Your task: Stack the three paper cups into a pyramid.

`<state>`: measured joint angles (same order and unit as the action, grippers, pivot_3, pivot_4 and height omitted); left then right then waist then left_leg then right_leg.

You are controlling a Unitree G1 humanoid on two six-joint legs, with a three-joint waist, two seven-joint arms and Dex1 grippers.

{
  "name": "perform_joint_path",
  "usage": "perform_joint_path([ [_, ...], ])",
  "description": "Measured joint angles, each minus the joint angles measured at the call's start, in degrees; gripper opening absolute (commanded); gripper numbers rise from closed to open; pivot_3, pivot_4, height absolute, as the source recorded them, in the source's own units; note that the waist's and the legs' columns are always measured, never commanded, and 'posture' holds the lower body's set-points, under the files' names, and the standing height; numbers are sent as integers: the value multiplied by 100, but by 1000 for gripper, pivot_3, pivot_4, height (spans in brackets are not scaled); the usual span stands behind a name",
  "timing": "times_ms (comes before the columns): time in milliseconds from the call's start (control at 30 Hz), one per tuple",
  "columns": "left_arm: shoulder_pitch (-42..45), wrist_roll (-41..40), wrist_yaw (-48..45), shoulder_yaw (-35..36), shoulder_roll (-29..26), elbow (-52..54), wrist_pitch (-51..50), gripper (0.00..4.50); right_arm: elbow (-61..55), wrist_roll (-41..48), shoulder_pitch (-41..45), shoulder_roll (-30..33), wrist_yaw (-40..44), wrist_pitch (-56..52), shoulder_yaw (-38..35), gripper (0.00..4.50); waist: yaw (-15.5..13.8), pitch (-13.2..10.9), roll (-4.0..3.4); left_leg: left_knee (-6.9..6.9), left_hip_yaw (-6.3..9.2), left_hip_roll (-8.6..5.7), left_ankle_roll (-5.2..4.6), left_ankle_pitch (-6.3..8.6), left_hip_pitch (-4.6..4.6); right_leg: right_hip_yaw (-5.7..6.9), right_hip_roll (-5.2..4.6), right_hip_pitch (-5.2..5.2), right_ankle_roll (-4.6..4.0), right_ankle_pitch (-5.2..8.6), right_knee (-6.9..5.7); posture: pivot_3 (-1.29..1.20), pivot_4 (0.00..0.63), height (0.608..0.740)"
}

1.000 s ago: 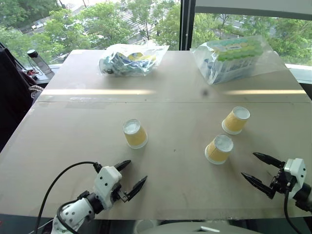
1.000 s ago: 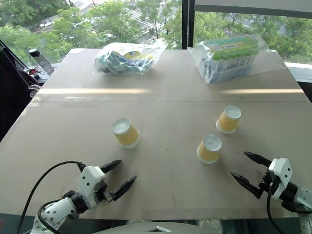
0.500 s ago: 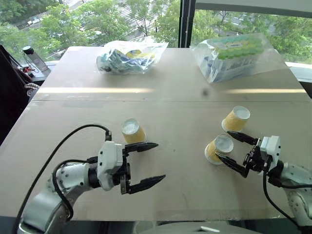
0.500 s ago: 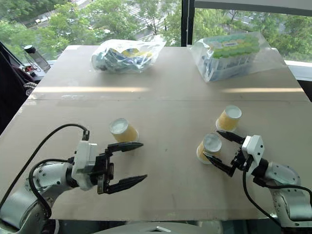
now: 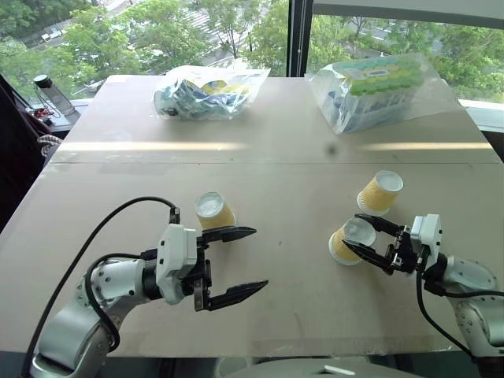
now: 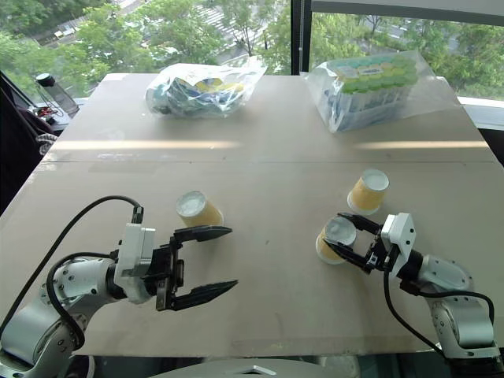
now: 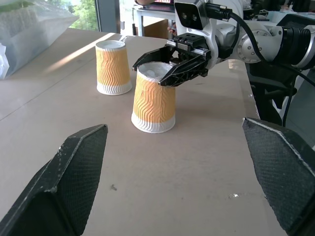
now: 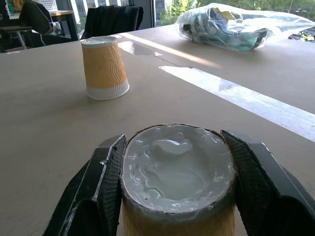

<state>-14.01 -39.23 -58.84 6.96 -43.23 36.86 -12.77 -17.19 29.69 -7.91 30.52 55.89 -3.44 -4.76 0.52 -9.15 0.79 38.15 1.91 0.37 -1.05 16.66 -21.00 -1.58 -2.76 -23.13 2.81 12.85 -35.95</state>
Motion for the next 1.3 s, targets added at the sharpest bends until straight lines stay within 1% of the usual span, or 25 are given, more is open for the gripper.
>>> perform_joint_path([
  [167,-241,100,238,188,173,7,36,4500,77,-20,240,-75,-32,-57,123,2258,26,-1,0,0,-2,1,0,0,2,-2,0,0,0,0,0,0,150,740],
  [200,-330,101,433,246,320,14,32,4500,89,-64,503,-156,-165,-227,257,2258,28,-2,3,2,-1,1,0,0,2,-2,0,0,0,-1,-2,0,150,740],
  [267,-440,195,661,335,434,18,25,4500,167,-241,997,-306,-441,-489,475,2258,61,-7,8,3,-4,3,1,0,7,-6,3,0,0,-2,-5,0,150,740],
  [367,-529,420,1100,423,643,2,-9,4500,501,-798,2189,-766,-1070,-968,1013,2258,51,-9,9,3,2,0,2,-2,14,-3,10,0,-3,-4,-16,0,150,740],
  [433,-520,462,1302,448,713,-5,-58,4500,745,-1039,2662,-999,-1274,-1173,1326,2258,-6,-8,13,3,9,-1,3,-2,5,13,9,1,-7,-4,-20,0,150,740],
  [467,-519,471,1308,449,713,-5,-59,4500,759,-1050,2679,-1008,-1281,-1185,1343,2258,-28,-8,13,3,9,-2,3,-2,1,16,7,0,-6,-4,-19,0,150,740],
  [600,-378,551,1668,492,835,-25,-158,4500,1850,-1389,3594,-1513,-1526,-1423,1599,2258,7,-11,11,7,4,-9,4,-3,-21,1,-5,-21,5,-12,-15,0,150,740],
  [667,-330,583,1790,474,879,-20,-200,4500,2100,-1451,3856,-1602,-1533,-1425,1629,3307,19,-11,12,7,6,-10,5,-3,-25,3,-6,-23,15,-18,-13,0,150,740],
  [700,-319,605,1866,474,899,-20,-227,4500,2236,-1477,3957,-1622,-1518,-1414,1628,3761,14,-11,12,6,10,-10,5,-3,-28,6,-6,-25,16,-19,-13,0,150,740],
  [733,-292,611,1930,474,924,-20,-252,4500,2317,-1500,4003,-1624,-1505,-1408,1625,4242,5,-11,12,6,13,-10,5,-3,-33,10,-6,-28,17,-19,-13,0,150,740],
  [767,-255,614,2001,474,949,-20,-294,4500,2392,-1512,4016,-1625,-1487,-1391,1611,4443,5,-11,12,6,16,-10,5,-3,-40,12,-6,-33,17,-19,-13,0,150,740],
  [800,-217,614,2042,469,972,-19,-320,4500,2428,-1509,4007,-1625,-1475,-1384,1592,4443,14,-11,11,6,17,-10,7,-4,-61,12,-6,-53,18,-20,-14,0,150,740],
  [933,-176,596,2056,381,979,71,-383,4500,2248,-1457,3808,-1540,-1459,-1374,1444,4443,17,-11,11,7,20,-10,7,-4,-71,15,-8,-61,18,-21,-14,0,150,740],
  [1033,-62,559,2071,341,935,114,-576,4500,1620,-1312,3511,-1252,-1443,-1424,1196,4443,10,-13,8,8,24,-13,5,-3,-74,19,-12,-61,18,-21,-13,0,150,740],
  [1067,53,518,2118,324,922,125,-663,4500,1437,-1266,3442,-1169,-1436,-1471,1110,4443,5,-13,8,10,25,-14,5,-3,-75,22,-12,-60,18,-21,-14,0,150,740],
  [1133,623,383,2269,196,819,270,-1037,4500,676,-1093,3108,-806,-1428,-1634,802,4443,-28,-11,12,17,27,-17,5,-3,-75,34,-11,-52,18,-21,-13,0,150,740],
  [1200,758,340,2283,126,763,313,-1156,4500,473,-1045,3012,-712,-1442,-1659,671,4443,1,-11,9,17,25,-20,4,-3,-68,24,-11,-49,19,-21,-15,0,150,740],
  [1300,1130,179,2268,-131,653,330,-1561,4500,-83,-928,2462,-269,-1605,-1903,109,4443,15,-11,9,18,23,-24,4,-3,-69,26,-6,-49,19,-20,-18,0,150,740],
])
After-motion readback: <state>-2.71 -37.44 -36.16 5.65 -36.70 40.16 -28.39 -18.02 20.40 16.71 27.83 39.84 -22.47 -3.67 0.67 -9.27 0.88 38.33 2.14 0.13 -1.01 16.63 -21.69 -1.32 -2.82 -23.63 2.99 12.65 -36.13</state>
